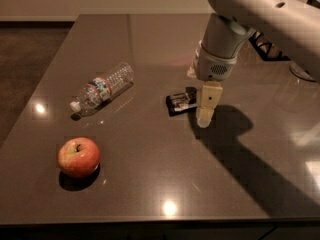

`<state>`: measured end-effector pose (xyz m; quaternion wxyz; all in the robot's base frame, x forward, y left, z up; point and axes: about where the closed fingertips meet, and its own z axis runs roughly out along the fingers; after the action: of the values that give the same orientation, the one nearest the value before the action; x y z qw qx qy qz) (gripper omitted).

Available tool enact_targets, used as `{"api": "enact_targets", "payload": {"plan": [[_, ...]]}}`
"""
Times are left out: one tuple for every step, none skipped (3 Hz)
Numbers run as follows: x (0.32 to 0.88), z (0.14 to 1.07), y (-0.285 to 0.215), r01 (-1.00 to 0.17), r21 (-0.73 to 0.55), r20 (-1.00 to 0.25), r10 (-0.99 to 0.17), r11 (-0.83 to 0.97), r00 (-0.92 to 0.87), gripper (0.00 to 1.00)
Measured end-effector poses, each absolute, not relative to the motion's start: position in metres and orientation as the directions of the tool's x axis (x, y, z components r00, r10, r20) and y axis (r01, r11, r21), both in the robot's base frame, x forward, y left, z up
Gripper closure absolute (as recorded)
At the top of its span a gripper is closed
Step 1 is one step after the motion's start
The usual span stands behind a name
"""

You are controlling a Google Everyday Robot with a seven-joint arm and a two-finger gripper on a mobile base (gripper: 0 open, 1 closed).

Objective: Move rxbar chocolate near apple

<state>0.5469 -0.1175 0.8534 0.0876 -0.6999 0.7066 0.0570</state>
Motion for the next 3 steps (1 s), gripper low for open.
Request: {"api": "enact_targets", "payload": {"plan": [[0.5574,0.8372,-0.1197,-1.0,-0.013,-0.176,-0.984,0.014,-0.012,0.15],[0.5606,0.8326,-0.1218,-1.0,0.006,-0.158,-0.987,0.019,-0.02,0.37],[0.5592,0.8355,-0.1211,-1.0,0.003,-0.159,-0.987,0.021,-0.021,0.6]]}}
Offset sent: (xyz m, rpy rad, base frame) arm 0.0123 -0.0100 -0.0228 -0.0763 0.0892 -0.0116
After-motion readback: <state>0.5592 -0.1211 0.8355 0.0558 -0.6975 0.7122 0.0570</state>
